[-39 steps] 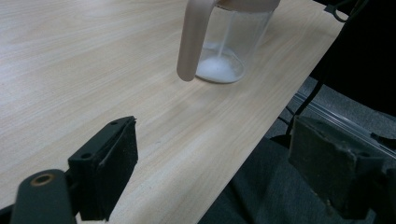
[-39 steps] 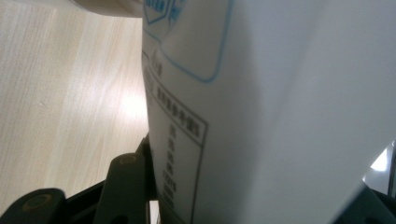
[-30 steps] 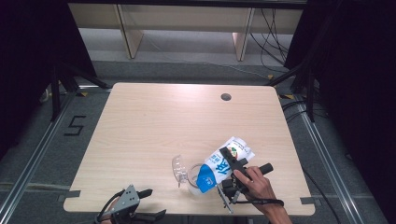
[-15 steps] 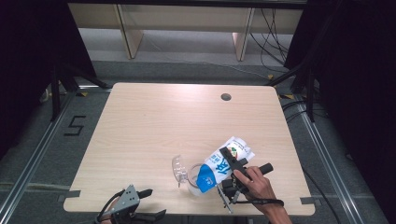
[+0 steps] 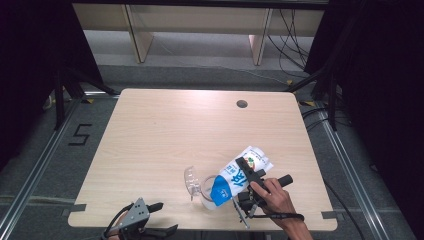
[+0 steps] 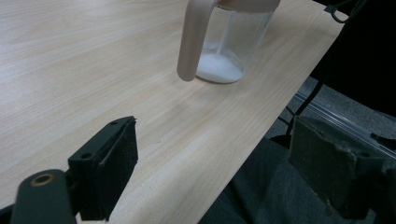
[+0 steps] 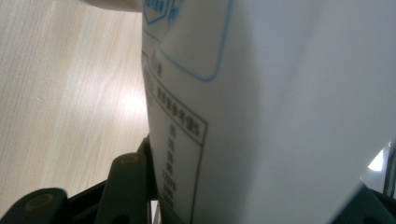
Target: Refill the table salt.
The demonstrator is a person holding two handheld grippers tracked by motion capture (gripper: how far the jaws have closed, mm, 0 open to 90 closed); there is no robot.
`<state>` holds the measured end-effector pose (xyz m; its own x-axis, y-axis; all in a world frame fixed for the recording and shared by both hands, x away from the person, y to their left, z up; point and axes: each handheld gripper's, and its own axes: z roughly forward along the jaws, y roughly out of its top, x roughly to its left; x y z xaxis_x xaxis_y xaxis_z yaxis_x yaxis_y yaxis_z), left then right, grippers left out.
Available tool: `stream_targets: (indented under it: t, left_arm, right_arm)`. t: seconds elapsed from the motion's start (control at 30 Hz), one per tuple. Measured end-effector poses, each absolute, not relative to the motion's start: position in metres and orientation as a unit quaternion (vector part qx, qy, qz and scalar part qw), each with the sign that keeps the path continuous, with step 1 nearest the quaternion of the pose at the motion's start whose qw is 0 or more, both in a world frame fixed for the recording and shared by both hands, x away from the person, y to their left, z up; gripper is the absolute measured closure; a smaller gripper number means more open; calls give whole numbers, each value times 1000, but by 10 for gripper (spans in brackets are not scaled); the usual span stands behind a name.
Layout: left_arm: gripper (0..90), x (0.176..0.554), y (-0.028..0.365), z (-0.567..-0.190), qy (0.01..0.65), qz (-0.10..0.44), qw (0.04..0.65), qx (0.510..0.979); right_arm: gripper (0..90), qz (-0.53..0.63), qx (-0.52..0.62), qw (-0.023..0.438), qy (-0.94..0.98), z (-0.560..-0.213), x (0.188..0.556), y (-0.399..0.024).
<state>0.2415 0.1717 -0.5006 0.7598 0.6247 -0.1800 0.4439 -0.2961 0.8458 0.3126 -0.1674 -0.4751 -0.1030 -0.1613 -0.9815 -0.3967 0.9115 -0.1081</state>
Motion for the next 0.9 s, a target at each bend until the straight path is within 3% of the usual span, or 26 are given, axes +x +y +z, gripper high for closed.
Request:
stream_targets:
  t: [0.9]
  left_arm:
    - [151, 240, 169, -501, 341, 85, 505, 788]
  right_arm:
    - [528, 75, -213, 652, 724, -471, 312, -166]
